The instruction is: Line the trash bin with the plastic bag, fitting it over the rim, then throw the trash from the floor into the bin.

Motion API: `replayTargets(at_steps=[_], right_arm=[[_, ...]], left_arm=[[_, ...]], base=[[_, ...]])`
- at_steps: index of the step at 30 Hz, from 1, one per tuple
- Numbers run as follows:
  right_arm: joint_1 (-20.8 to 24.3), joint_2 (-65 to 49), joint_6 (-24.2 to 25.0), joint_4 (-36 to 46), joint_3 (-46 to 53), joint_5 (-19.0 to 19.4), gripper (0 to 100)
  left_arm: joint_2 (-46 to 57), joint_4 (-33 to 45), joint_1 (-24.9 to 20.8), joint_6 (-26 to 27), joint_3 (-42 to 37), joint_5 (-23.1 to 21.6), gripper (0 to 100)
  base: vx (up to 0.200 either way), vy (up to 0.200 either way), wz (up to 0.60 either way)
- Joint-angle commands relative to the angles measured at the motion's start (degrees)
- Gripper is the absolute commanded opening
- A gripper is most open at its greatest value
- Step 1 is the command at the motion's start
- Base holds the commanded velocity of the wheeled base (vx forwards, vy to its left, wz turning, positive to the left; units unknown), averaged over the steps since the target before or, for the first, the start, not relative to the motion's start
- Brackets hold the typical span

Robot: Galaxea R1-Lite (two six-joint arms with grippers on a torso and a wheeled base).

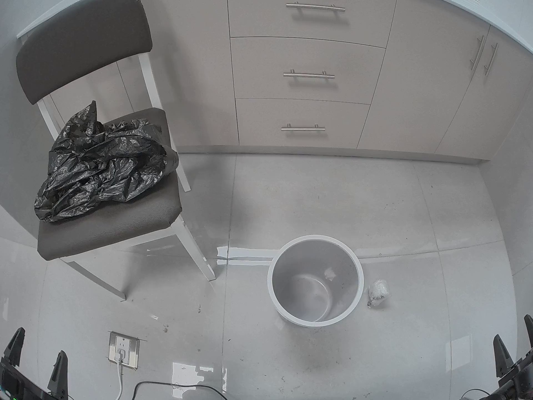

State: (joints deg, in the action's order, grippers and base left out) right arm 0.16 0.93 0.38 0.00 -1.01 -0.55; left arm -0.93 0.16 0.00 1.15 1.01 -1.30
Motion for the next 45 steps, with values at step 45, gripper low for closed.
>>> replayTargets(at_steps=[45], right_arm=[[1.34,58.4,20.1,-37.53,-29.4,7.67,100]], left_arm=[[-97.86,-29.78,-19.16,6.59,53.48,15.02,100]], base=[[0.0,0.0,0.0]])
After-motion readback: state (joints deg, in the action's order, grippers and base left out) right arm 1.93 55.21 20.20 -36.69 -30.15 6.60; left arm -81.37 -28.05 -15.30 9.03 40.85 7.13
